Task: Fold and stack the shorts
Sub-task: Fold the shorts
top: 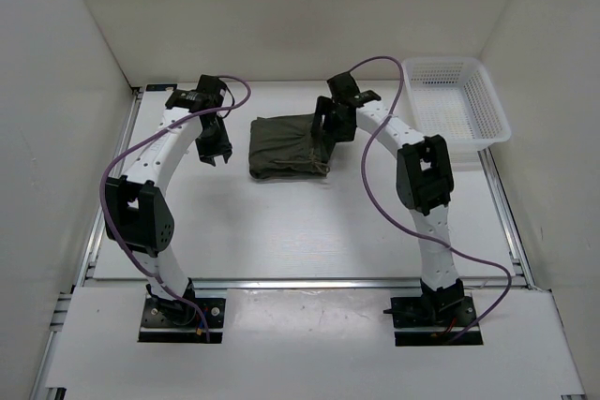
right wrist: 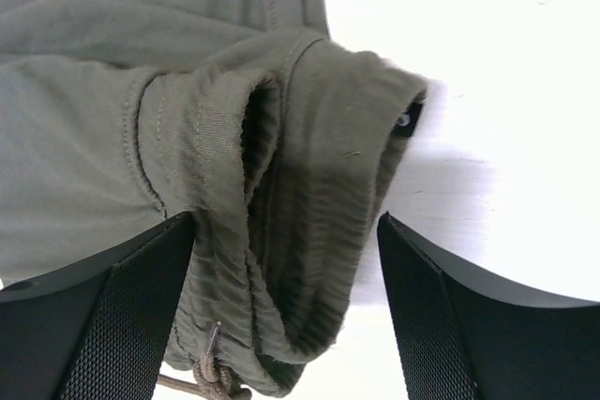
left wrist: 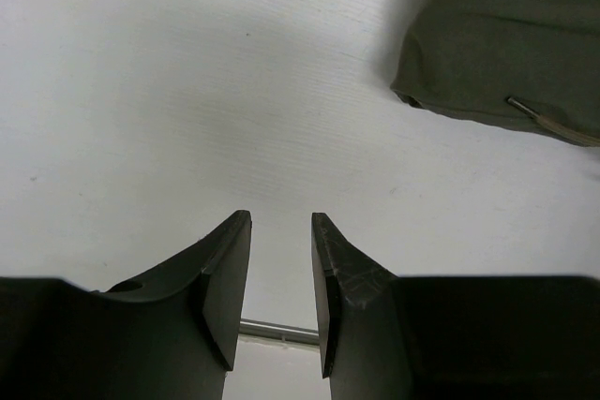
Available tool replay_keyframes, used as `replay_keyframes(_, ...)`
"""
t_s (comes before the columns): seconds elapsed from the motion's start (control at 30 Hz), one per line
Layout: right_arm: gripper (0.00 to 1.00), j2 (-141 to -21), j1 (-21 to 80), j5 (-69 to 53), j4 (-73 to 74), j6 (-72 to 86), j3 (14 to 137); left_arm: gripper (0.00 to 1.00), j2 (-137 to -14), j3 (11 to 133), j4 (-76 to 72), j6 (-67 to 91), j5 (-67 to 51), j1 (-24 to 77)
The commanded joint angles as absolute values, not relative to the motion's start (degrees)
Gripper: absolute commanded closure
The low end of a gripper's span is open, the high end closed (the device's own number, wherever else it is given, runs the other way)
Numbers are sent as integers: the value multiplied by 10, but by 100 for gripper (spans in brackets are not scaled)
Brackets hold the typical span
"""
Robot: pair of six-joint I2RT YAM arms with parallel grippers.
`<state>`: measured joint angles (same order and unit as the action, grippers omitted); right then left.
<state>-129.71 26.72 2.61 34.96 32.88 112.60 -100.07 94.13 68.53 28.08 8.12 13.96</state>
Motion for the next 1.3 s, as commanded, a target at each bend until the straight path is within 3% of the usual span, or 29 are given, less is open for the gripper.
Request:
replay_keyframes(0.0,17,-1286,250,2,357,332,1125,56,-982,937,678,275,79,138)
replay_keyframes(0.2,18,-1339,250,-40,372,338,1165,56,-982,932,678,275,85,143)
replay_keyframes(0.43,39,-1361,250,-70,353,351,1147,56,-982,926,678,280,85,143)
replay_keyframes(0.5,40,-1361,250,-70,353,356,1142,56,-982,926,678,280,85,143)
replay_keyframes(0.57,38,-1351,250,-51,353,350,1131,56,-982,926,678,280,85,143)
replay_keyframes(0.6,28,-1330,250,-31,353,344,1123,56,-982,926,678,280,85,143)
replay_keyframes(0.67,21,-1308,256,7,348,338,1104,56,-982,926,678,280,85,143)
replay_keyframes(0.93,18,-1301,256,12,338,350,1063,56,-982,926,672,280,85,143)
replay_keyframes(1.17,41,-1335,256,-92,277,388,1046,56,-982,921,678,280,97,143)
replay_keyframes(1.27,58,-1335,256,-91,265,396,1034,56,-976,916,678,280,97,143)
